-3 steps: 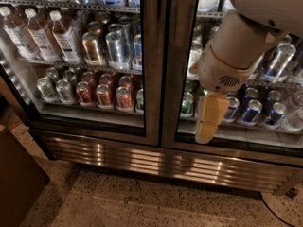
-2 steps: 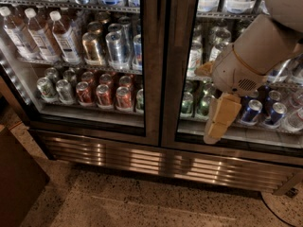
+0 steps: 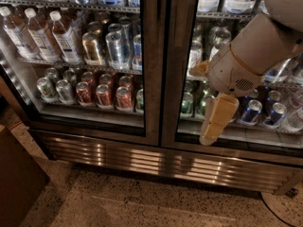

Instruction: Open left fridge door

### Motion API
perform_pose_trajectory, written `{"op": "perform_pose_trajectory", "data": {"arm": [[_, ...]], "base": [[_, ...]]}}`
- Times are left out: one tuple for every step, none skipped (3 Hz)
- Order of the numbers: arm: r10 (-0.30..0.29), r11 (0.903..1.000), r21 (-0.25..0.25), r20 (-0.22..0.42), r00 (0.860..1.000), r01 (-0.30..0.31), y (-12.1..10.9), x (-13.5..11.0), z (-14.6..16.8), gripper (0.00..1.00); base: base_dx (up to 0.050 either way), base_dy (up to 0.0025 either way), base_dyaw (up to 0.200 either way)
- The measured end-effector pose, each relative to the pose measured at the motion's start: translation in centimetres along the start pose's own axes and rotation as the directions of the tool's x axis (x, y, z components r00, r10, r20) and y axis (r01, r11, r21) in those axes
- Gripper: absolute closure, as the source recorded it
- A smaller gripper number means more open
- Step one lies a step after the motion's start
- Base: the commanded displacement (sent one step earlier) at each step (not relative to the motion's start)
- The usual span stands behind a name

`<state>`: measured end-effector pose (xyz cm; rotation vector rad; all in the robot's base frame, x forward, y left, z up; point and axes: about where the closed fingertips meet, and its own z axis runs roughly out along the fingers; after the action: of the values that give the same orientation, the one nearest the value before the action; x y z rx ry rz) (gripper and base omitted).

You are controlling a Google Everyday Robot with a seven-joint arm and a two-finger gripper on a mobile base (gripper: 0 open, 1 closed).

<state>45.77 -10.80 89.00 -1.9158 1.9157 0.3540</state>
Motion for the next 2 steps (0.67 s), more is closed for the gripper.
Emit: {"op": "perform_pose_trajectory", "data": {"arm": [[-0.043, 0.998, 0.047, -0.013, 0.999, 0.044, 1.2, -2.0, -1.9, 0.0], [-0.094, 0.9873, 0.124, -0.04, 0.995, 0.099, 3.0, -4.6, -4.8, 0.0]], "base": [[0.0, 0.0, 0.0], [0.0, 0.0, 0.0]]}}
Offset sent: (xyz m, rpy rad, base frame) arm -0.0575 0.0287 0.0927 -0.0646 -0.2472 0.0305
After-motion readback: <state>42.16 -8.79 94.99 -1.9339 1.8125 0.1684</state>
